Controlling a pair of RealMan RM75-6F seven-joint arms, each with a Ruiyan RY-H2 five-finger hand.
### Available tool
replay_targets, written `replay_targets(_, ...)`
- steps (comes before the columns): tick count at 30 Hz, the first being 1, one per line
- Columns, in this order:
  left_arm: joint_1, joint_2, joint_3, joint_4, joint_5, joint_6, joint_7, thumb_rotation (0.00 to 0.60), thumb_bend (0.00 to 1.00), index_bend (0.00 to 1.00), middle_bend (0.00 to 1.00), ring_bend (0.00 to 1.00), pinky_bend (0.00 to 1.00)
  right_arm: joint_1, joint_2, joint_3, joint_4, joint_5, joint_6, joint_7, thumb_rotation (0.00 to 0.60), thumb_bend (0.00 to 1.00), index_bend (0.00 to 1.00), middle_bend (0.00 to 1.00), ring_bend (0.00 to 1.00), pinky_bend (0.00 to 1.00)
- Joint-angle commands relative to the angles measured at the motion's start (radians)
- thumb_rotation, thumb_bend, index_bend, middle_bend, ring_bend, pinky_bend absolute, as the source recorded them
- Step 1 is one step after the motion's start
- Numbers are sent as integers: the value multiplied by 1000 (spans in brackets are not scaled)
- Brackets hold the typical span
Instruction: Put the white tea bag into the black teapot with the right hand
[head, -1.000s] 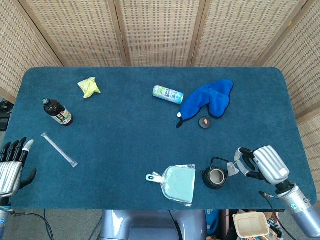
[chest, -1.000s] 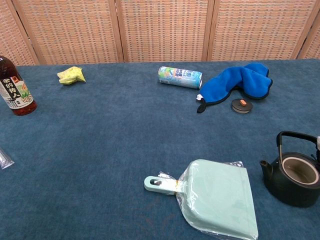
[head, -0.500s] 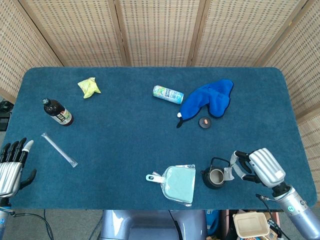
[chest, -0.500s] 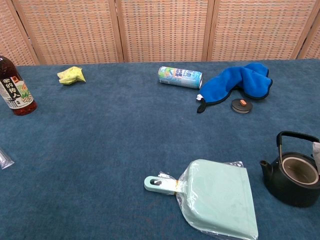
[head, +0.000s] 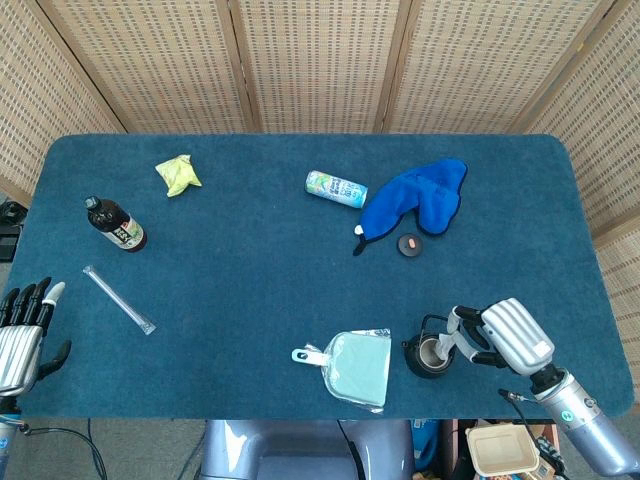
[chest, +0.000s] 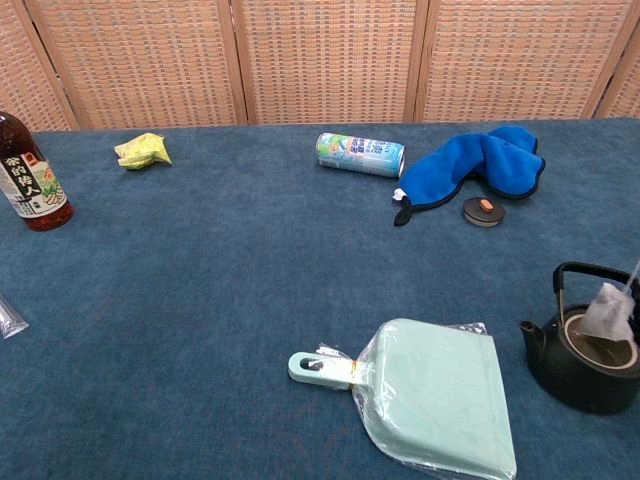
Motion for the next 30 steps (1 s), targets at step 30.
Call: replay_targets(30,3,-5,4,17,-3,-6,-16,600,376,0,0,0,0,29,-69,-26,46,15,-105,-111,600,706,650,968,999,1000)
